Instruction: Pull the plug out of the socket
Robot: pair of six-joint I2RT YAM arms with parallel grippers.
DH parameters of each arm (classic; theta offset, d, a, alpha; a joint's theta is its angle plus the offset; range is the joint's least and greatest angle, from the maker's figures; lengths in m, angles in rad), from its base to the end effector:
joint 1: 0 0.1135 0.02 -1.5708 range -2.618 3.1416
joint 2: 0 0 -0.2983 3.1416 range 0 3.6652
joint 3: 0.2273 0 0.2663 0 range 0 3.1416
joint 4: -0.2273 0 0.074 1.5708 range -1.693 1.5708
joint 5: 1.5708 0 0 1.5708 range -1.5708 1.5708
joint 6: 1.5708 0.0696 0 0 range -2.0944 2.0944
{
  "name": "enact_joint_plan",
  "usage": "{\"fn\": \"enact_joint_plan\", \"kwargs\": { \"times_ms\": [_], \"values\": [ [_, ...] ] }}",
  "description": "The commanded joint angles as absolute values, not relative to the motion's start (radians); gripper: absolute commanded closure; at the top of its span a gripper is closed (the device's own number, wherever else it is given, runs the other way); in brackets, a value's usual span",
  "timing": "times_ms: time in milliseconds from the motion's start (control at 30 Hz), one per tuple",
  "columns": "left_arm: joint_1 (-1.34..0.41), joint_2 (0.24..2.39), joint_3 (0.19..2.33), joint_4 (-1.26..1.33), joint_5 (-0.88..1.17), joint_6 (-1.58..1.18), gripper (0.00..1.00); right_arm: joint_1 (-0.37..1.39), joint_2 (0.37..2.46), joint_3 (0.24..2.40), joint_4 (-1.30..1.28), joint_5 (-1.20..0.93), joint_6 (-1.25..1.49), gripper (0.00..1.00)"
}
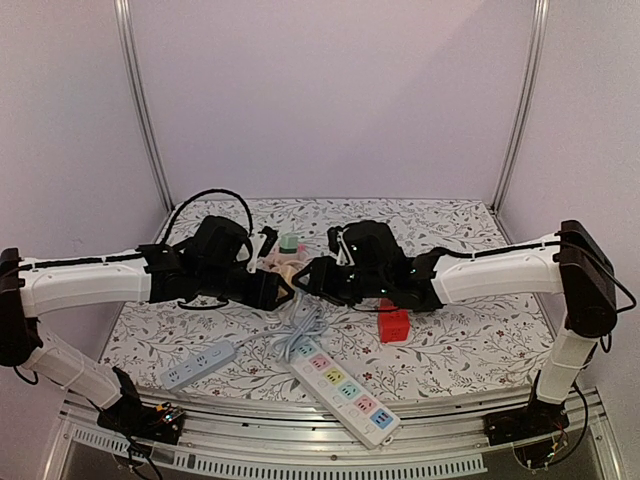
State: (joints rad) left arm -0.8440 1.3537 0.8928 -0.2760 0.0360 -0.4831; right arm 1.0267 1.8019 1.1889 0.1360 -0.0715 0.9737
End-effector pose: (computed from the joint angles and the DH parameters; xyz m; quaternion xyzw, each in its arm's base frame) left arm 0.2115 -0.2416 0.2467 0.1712 0.8980 -0.2624 0.3089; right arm 0.2351 0.3983 0.2378 -0.0412 0.8528 0.4539 0.2550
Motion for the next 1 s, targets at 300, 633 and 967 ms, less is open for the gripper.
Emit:
{"fn": "enact_joint_plan", "kwargs": {
  "times_ms": [300, 633, 967],
  "values": [
    [-0.844, 1.335, 0.959, -0.182, 0.071, -0.426, 0.78, 1.025, 1.845, 1.194, 0.188, -0.117, 1.005, 0.71],
    [-0.829, 1.329, 0.996, -0.209, 0.147, -0.374, 0.83, 1.025, 1.834, 1.164, 0.201, -0.109, 0.982, 1.0],
    [-0.812, 1.333, 1.008, -0.204, 0.221, -0.352, 0.82, 1.026, 1.776, 1.156, 0.223, -0.13, 0.83, 1.0]
  ]
}}
